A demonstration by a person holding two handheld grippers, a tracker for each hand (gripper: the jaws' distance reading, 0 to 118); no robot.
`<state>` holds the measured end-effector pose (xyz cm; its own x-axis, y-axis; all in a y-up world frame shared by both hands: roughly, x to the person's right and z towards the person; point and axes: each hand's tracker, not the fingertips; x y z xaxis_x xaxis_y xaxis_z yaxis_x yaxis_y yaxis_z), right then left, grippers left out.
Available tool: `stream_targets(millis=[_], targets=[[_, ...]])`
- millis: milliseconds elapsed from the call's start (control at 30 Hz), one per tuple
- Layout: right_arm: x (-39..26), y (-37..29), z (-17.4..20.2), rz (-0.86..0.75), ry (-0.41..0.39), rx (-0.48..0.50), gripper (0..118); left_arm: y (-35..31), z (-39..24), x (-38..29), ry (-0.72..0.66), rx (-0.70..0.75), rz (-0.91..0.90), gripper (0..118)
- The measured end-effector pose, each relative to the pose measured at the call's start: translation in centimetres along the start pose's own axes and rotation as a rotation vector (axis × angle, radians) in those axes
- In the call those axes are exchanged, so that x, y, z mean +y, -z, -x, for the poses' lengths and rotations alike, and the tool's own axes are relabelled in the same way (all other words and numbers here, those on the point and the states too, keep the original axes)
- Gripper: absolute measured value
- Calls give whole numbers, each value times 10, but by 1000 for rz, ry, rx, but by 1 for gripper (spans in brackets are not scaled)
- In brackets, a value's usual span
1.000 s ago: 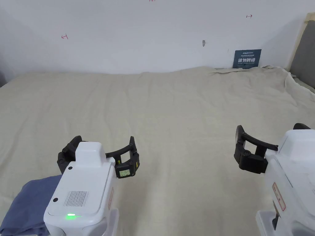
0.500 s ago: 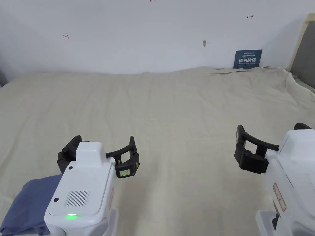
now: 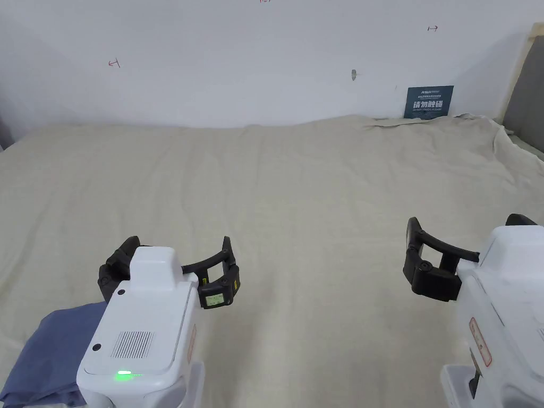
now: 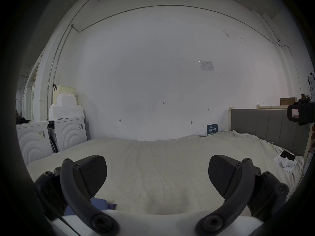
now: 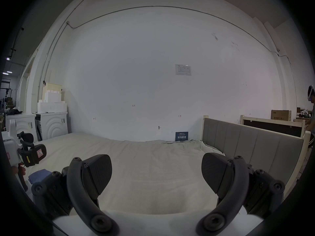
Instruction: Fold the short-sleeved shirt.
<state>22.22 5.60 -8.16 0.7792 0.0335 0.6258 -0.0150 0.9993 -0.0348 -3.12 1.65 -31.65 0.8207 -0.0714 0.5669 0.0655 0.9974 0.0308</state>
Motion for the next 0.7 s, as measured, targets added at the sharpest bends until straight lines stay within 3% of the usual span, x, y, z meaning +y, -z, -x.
stream_targets(millis=[700], targets=[[0, 0, 0, -3, 5, -2, 107, 1, 0, -1, -7, 1, 4, 118]])
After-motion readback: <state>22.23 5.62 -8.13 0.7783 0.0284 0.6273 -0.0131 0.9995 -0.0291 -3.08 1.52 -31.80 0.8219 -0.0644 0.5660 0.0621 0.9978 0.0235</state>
